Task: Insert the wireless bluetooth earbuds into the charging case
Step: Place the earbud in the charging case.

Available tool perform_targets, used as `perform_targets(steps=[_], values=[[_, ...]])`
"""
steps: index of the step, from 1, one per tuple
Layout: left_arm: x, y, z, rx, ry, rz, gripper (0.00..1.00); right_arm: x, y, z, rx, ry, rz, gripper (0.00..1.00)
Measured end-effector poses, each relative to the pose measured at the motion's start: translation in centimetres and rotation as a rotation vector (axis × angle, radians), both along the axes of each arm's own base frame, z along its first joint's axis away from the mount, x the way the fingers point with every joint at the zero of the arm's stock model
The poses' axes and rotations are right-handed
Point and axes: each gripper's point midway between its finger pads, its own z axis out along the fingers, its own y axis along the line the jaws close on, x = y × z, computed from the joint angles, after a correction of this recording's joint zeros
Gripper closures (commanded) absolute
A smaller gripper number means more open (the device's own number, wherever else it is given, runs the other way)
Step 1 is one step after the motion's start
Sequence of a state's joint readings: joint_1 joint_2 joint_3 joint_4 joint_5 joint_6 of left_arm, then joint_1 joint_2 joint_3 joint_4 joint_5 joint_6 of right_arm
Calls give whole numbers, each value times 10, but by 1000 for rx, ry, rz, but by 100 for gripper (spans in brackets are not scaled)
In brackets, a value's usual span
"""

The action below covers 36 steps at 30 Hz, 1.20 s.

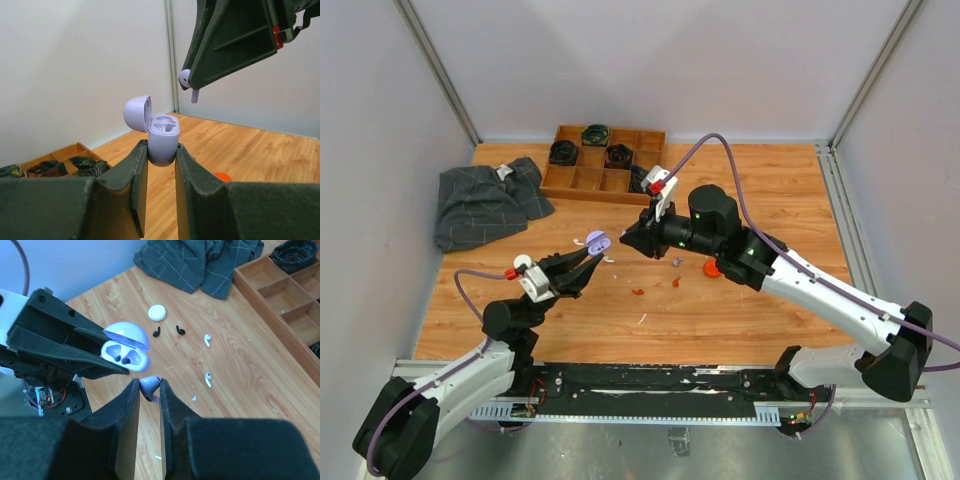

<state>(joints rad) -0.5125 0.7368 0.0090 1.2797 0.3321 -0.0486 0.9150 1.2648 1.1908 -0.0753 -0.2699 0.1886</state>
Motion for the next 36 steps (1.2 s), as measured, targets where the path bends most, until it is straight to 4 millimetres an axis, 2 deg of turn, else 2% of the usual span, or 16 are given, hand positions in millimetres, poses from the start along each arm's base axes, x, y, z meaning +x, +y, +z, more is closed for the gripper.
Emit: perform_targets(steps=[12,17,28,36], values=[[3,-8,-12,31,20,-28,100,-7,13,11,134,-23,13,93],[1,-9,-7,26,-2,-39,100,-9,20,17,169,-24,25,93],[-3,-8,0,13,-30,-41,100,-5,31,2,168,29,24,94],[-2,-5,4,-3,-39,-28,100,-6,38,0,192,60,40,94]])
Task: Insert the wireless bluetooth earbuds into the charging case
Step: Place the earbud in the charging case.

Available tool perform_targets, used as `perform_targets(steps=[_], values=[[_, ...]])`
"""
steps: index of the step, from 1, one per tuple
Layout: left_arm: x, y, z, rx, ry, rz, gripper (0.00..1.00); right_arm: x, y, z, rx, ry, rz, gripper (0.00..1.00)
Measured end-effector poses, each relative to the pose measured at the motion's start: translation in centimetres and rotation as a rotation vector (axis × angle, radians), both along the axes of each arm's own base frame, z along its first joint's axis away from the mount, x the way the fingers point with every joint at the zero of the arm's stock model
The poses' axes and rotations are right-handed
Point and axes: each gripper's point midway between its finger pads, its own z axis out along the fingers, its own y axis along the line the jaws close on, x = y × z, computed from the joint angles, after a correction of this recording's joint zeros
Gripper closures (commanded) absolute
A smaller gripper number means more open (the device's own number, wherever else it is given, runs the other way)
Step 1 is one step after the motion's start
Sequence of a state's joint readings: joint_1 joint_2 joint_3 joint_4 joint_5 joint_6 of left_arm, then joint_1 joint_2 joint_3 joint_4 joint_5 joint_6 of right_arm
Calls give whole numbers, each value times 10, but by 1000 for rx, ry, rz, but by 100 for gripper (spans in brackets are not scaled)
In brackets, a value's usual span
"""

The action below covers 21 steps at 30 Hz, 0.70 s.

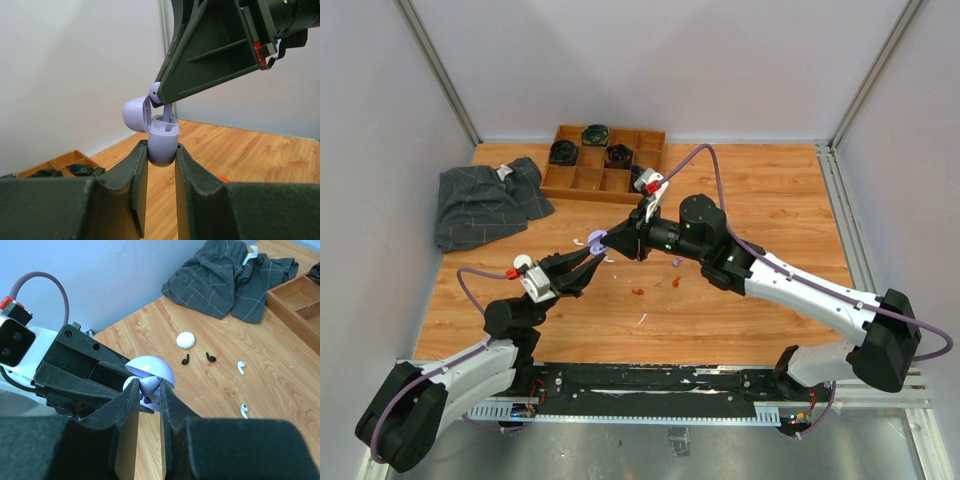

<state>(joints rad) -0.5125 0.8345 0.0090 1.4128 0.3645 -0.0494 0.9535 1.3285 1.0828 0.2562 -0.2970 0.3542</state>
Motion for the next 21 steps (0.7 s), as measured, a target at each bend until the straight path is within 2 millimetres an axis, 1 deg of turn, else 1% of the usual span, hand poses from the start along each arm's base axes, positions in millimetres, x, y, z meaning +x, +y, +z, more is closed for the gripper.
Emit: perform_targets(steps=[4,7,12,17,21], values=[[1,1,0,-6,3,9,100,-2,4,0,11,8,5,94],[1,2,2,-11,-1,9,100,-9,10,0,16,13,24,94],[0,3,5,-17,-9,11,100,-10,12,0,24,24,22,93],[0,4,6,-23,-12,16,100,-9,12,-2,23,27,-4,81],[1,4,4,-17,-2,16,100,-7,9,-5,19,27,-29,72]])
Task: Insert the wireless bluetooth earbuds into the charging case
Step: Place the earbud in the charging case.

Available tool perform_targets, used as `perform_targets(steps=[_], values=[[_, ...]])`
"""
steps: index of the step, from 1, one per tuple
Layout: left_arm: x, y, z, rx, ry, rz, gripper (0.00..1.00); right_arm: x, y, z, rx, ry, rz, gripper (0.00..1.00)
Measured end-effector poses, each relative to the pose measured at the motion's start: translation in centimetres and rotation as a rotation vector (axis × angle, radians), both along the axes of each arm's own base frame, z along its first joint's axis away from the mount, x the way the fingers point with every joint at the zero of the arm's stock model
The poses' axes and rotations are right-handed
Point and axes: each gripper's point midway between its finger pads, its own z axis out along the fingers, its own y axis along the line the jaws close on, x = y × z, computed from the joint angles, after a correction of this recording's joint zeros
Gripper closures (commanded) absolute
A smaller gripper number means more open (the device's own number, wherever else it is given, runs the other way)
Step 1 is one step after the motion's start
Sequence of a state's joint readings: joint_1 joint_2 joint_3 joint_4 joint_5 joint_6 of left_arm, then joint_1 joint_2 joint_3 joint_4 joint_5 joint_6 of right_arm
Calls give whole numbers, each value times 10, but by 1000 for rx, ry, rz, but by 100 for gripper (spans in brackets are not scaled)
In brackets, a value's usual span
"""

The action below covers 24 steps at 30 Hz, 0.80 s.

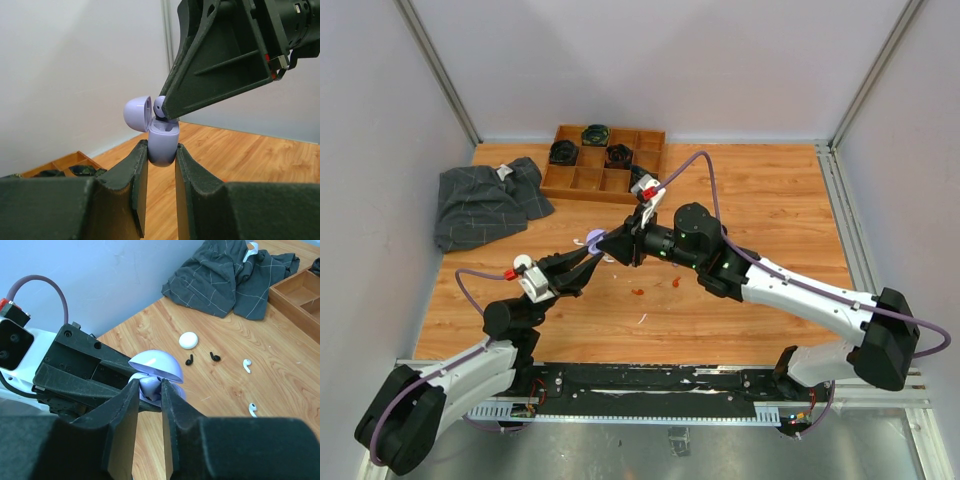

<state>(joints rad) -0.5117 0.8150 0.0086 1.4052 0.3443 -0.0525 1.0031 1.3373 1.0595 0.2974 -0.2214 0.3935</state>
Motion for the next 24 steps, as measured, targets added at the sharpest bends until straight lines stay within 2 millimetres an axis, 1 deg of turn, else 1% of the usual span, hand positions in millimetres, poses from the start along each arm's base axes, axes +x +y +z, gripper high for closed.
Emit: perform_targets(steps=[4,7,13,19,22,24], values=[[0,0,0,-1,1,2,100,0,-1,1,1,-4,-6,64],[1,1,0,-4,4,8,100,-2,-3,3,0,-9,-8,60],[3,2,-1,-6,14,18,100,0,-13,2,-47,-42,-30,51],[5,3,-2,-13,29,24,100,1,-33,3,-132,-110,-52,45],[6,3,-4,-15,45,23,100,6,-46,7,-182,-150,-66,44],[6,3,-7,-14,62,20,100,15,-59,5,-238,-171,-88,43]])
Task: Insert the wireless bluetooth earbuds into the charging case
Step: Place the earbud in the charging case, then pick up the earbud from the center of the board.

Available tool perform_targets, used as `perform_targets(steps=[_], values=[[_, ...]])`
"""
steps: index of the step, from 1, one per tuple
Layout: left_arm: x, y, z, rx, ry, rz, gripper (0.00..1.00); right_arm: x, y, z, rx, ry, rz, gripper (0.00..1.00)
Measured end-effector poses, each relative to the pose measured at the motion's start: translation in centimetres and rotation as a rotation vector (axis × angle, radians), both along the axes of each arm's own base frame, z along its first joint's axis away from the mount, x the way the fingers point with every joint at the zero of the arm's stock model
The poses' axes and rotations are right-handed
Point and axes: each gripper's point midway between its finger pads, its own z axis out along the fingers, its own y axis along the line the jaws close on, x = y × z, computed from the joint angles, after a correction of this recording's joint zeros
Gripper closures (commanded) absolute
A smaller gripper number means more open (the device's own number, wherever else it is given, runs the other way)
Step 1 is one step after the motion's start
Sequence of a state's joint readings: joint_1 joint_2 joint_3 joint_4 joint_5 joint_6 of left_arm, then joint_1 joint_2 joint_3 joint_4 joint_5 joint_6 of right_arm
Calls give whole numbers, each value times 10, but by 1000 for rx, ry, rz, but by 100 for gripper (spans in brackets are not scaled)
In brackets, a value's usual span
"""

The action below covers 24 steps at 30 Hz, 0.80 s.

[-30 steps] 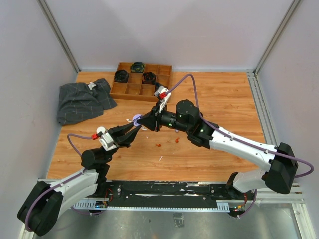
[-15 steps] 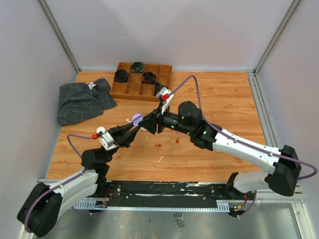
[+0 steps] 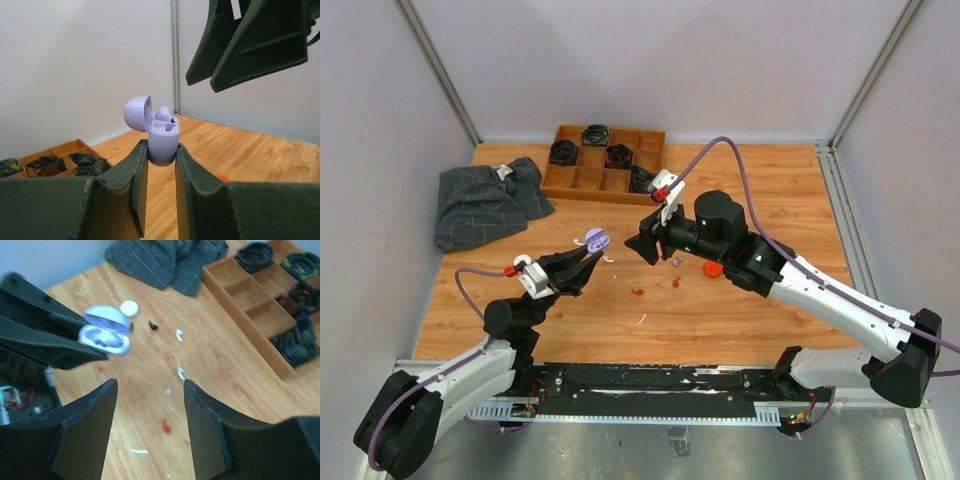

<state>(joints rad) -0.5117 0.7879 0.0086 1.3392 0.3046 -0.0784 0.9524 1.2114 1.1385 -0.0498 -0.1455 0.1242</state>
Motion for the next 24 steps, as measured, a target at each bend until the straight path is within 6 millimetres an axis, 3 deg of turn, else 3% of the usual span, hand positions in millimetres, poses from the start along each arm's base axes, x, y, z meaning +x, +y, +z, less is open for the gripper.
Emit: perform_targets(steps=[2,8,14,24], values=[[-1,0,0,-3,6,-2,100,8,-11,-6,-50,-9,-20,42],[-3,5,5,-19,8,10,100,33,-45,-47,-220,13,-85,41],[-1,7,2,-19,25,24,100,58,-77,-106,-398,125,-128,37],[1,8,0,-17,38,33,100,84,-107,-195,-562,354,-125,36]])
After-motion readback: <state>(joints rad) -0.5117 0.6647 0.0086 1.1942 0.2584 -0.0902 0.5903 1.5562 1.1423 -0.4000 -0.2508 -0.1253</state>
